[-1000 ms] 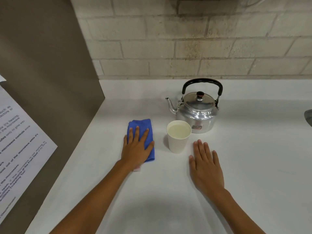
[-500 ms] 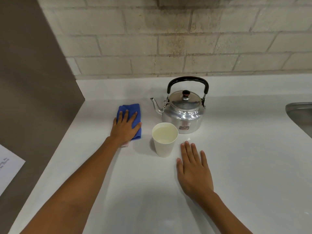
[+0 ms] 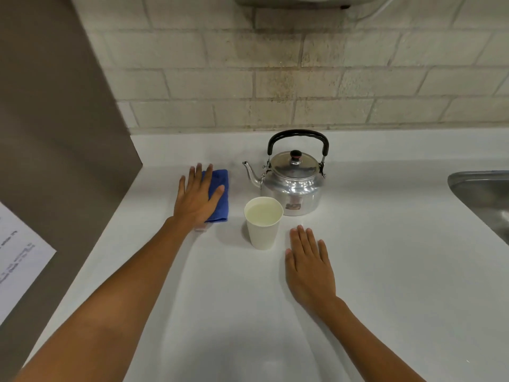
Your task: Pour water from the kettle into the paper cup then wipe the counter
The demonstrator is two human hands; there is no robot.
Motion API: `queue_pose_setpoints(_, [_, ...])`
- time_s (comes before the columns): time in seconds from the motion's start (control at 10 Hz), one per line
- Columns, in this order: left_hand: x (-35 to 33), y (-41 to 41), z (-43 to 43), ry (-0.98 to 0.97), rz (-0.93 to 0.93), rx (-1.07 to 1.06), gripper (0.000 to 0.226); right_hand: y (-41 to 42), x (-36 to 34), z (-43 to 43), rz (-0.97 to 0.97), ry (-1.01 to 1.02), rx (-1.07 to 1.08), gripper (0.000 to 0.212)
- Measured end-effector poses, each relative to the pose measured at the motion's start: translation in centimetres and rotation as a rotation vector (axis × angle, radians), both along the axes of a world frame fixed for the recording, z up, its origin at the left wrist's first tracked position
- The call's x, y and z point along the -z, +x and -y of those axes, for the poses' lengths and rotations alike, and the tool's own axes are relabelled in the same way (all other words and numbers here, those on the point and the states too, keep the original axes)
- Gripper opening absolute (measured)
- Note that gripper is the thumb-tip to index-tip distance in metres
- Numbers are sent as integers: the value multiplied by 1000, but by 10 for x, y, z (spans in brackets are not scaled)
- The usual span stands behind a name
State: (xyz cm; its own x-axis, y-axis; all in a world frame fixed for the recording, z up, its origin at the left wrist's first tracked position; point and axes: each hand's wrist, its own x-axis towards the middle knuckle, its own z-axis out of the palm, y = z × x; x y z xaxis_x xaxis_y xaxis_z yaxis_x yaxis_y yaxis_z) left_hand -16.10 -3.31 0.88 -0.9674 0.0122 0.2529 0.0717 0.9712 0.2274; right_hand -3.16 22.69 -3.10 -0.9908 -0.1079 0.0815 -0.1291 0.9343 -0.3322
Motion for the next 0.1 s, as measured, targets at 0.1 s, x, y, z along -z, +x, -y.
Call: queue_pose_setpoints(0.1, [-17, 9, 2, -21, -99, -18, 65, -1, -9, -1, -53, -16, 31, 51])
